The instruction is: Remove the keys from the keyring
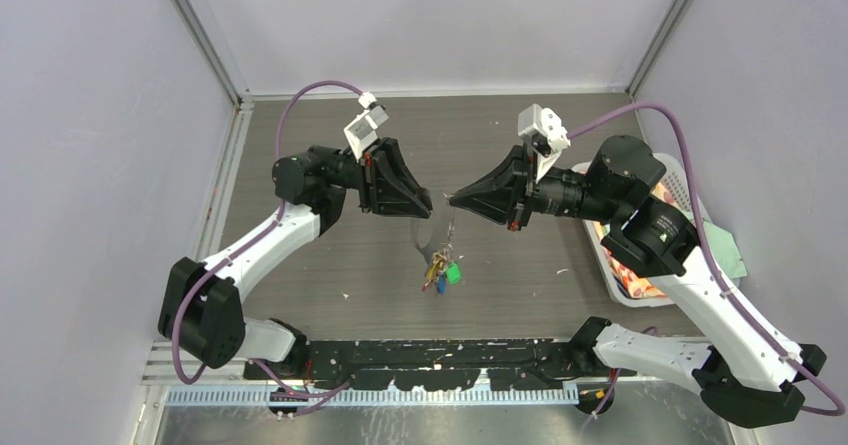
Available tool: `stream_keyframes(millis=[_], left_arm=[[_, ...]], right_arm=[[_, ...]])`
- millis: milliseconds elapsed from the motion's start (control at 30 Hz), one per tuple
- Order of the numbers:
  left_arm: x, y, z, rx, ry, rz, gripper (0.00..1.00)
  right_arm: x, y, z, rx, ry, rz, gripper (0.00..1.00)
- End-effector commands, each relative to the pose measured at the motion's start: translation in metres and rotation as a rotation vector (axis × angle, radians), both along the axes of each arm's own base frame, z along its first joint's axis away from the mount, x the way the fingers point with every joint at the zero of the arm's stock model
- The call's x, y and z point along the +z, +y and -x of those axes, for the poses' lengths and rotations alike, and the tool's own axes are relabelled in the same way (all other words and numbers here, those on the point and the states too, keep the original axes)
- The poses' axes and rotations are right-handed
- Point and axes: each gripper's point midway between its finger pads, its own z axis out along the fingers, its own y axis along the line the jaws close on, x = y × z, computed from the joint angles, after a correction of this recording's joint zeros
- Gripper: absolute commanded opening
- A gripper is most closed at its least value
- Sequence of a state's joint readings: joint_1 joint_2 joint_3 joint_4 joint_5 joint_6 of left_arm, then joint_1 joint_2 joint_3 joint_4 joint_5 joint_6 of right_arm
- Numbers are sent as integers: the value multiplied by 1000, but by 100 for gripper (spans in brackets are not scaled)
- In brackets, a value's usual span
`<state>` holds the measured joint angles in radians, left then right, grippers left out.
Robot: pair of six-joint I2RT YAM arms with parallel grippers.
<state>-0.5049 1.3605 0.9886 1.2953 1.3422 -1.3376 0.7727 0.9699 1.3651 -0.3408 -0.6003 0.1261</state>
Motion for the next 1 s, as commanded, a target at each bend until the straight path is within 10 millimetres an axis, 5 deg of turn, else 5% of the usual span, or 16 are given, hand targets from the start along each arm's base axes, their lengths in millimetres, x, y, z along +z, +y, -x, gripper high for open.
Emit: stream_keyframes(millis=[0,100,200,400,633,833,967], left_arm=[[10,4,9,4,-21,44,19],[12,4,8,16,0,49,1],[3,0,-3,63,89,0,0],[-58,16,-43,528,136,-300,0],[-110,63,-61,832,213,-733,0],[-138,78,-43,875,31,-1160,0],[-136,76,-43,841,10,-1181,0]], right_arm=[[22,-10,-8,-86,-71,-47,1],[15,-10,-19,-139,-54,-38,1],[-2,-14,-38,-238,-11,-22,1],[-72,-38,-89,-573,153,23,3],[-145,-43,-118,-753,315,-57,64],[-179,-42,-127,-791,389,-143,81],[-187,-29,-116,-696,409,-190,83]])
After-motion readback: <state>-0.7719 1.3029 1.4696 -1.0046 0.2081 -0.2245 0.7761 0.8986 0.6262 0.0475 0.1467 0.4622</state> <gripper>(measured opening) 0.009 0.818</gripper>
